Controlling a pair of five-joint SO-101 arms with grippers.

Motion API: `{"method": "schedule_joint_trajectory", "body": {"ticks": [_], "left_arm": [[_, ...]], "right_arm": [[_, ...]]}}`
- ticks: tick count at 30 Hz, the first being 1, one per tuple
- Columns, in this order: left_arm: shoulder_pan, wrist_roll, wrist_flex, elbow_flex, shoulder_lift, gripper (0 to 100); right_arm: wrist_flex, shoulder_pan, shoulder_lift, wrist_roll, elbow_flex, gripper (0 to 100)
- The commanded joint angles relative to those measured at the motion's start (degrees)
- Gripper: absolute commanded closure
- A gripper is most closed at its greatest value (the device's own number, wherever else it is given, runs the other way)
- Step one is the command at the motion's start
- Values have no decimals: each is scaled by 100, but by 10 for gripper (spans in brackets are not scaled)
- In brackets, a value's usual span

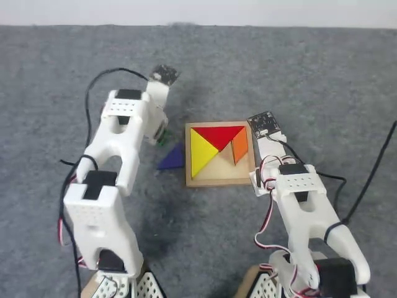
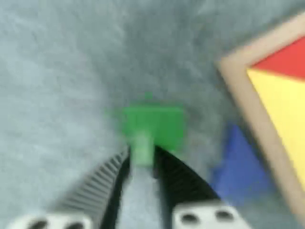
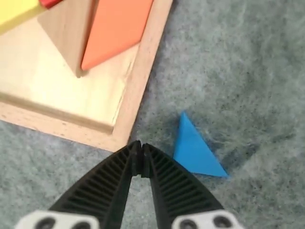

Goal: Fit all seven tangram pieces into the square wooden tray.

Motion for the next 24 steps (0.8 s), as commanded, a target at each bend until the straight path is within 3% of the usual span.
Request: {"method": "schedule_joint_trajectory", "body": {"ticks": [1, 6, 10, 20, 24], "left_arm": [[229, -53, 457, -110, -774, 953], [466, -62, 738, -136, -1257, 874], [273, -53, 404, -145, -1099, 783], [-62, -97, 220, -1613, 835, 779], [-132, -290, 712, -2378, 1618, 782]], "right_arm": [[-101, -48, -207, 62, -62, 991], [-101, -48, -207, 62, -62, 991], [-92, -48, -207, 62, -53, 991], [-92, -40, -207, 62, -53, 991], [-92, -40, -207, 62, -53, 991]]}}
